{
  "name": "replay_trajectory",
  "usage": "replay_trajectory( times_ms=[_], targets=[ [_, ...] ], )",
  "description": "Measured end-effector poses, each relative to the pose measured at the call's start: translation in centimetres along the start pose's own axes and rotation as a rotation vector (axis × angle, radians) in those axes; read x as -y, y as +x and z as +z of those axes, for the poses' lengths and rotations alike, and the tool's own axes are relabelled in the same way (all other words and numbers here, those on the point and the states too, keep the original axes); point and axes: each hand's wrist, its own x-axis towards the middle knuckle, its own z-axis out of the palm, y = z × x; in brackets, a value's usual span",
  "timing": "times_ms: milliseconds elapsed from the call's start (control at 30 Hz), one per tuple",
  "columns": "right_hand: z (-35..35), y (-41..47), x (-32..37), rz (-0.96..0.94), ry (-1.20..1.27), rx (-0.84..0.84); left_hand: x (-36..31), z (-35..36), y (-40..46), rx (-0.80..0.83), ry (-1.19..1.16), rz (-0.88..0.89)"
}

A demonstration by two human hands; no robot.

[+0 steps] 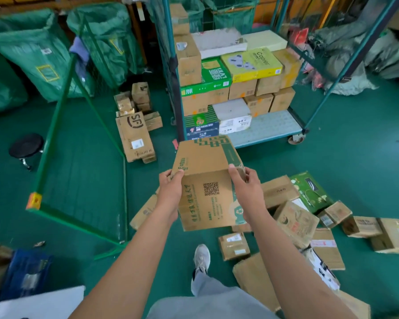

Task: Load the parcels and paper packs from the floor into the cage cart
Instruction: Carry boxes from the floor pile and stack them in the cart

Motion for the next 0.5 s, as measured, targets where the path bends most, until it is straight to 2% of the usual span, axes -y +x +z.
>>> replay_trajectory(
  times_ms=[167, 333, 500],
  targets=[
    [1.2, 6.8, 5.3, -0.076, -0.129, -0.038, -5.9, 2.9, 5.8, 0.039, -0.056, -0.054],
    [1.4, 11.1, 7.9, -0.115, -0.26, -0.067, -8.9, 6.0, 10.7, 0.071, -0.069, -0.067],
    [1.6, 17.9, 10.6, -0.091, -0.234, -0.102, -13.0, 10.2, 16.5, 0.114, -0.029, -0.062]
  ],
)
